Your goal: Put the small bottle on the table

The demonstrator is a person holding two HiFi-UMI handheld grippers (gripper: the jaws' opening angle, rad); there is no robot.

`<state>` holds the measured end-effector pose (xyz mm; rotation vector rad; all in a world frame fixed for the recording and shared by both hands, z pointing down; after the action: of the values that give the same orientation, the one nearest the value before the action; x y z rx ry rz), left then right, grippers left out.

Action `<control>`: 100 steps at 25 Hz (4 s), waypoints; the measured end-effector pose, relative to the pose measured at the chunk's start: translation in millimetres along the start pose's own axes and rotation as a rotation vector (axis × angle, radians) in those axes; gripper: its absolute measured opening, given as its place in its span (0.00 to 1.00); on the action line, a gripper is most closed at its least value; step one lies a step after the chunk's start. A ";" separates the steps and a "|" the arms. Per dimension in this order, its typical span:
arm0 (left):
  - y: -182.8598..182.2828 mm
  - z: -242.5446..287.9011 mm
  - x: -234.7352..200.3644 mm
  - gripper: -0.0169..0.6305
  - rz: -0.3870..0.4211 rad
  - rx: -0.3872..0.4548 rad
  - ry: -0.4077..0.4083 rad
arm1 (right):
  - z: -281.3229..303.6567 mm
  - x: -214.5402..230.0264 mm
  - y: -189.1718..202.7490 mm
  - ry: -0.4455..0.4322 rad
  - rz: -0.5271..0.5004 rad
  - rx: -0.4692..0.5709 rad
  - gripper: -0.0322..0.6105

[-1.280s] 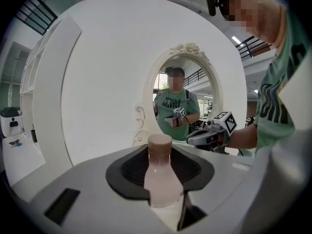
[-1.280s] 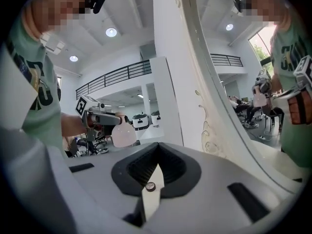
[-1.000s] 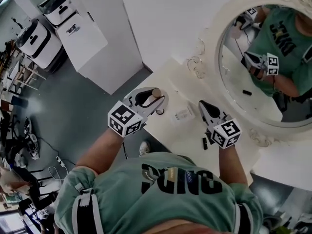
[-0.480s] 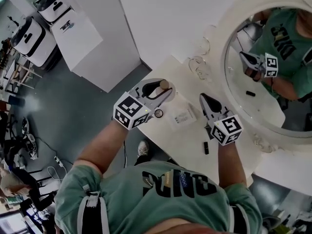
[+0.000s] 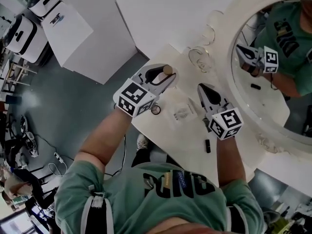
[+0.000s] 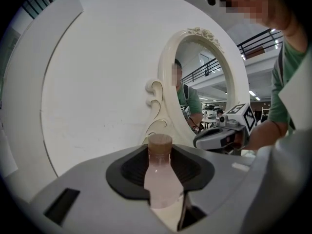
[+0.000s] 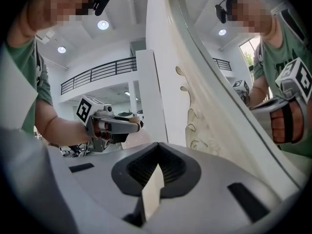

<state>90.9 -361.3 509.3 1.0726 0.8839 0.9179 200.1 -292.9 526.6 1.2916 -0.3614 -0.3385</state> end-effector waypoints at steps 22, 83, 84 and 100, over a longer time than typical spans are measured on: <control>42.3 88.5 -36.0 0.25 0.051 -0.057 0.017 | 31.1 23.4 37.1 -0.011 0.014 -0.021 0.04; -63.4 -152.2 23.3 0.17 -0.045 0.146 -0.020 | -36.5 -77.4 -105.2 -0.030 -0.051 -0.033 0.04; -63.4 -156.8 26.9 0.16 -0.052 0.146 -0.018 | -38.7 -81.3 -107.3 -0.034 -0.052 -0.034 0.04; -57.4 -208.9 62.6 0.04 -0.082 0.158 -0.023 | -66.4 -118.1 -107.5 -0.075 -0.032 -0.016 0.04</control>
<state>-68.1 -248.8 395.7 1.1713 0.9865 0.7756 119.2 -209.6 398.4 1.2720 -0.4014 -0.4171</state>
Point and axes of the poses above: the fingertips, and each gripper's own axes: z forward along the fingers, x to its right, y out of its underside, the point moved 2 cm from there along -z, backward along the fingers, and after that the axes turned 4 degrees about -z, right-handed, at the moved point
